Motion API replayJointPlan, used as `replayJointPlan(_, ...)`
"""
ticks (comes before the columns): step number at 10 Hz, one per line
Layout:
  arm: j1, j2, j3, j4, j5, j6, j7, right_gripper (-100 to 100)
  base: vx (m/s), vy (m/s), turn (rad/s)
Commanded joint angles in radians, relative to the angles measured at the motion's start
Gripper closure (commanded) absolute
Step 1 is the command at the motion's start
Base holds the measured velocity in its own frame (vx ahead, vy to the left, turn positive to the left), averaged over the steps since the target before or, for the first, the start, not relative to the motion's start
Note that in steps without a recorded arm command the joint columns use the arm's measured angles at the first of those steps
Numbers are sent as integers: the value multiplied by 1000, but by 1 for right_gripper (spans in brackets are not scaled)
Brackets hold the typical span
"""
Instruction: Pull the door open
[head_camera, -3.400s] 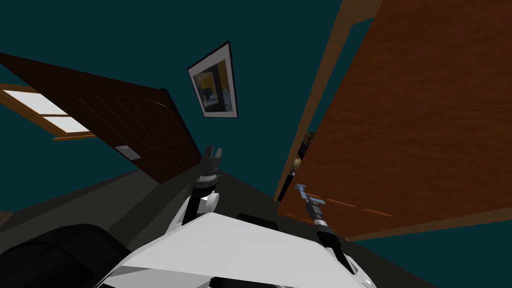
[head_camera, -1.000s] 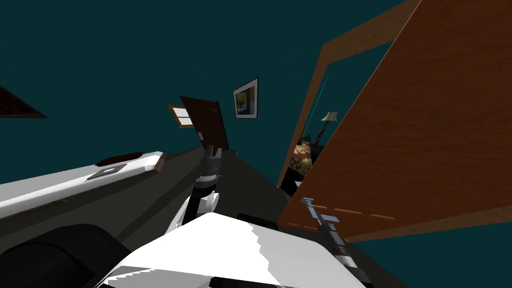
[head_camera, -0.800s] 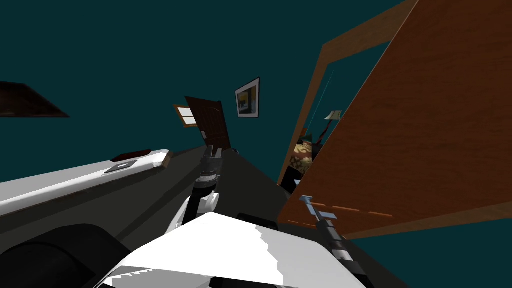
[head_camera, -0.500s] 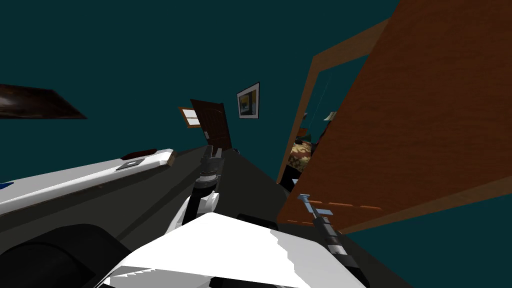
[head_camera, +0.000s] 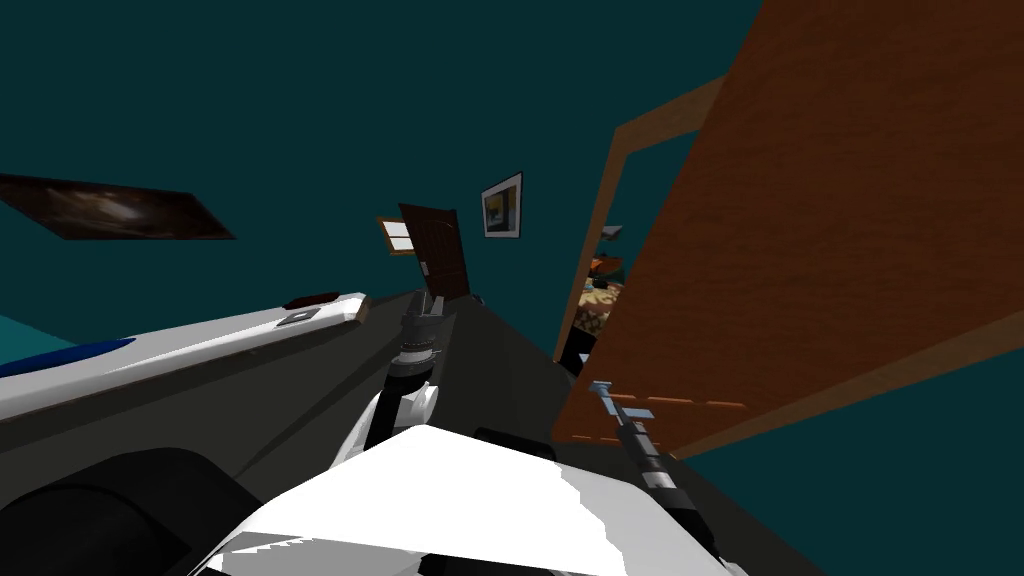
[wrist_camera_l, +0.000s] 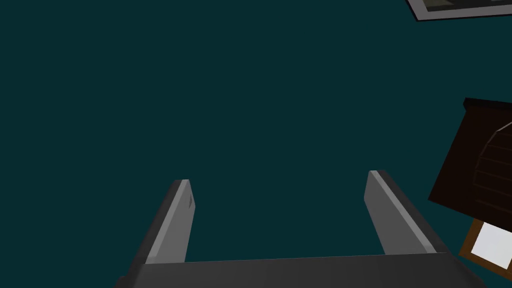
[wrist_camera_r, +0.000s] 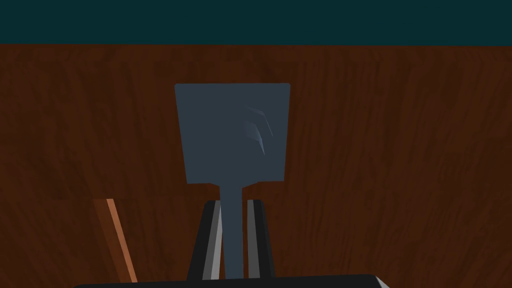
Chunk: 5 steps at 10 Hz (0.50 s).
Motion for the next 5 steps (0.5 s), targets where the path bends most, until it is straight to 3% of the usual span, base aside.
replayJointPlan(1, 6, 14, -1, -29, 18, 22, 2, 100, -91, -16, 20)
replayJointPlan(2, 3, 23, -12, -48, 34, 44, 3, 100, -150, -101, 117)
replayJointPlan(4, 3, 23, -12, -48, 34, 44, 3, 100, -99, -55, 44)
replayJointPlan(5, -1, 32, -24, -71, 53, 69, 5, 100, -110, -67, 46)
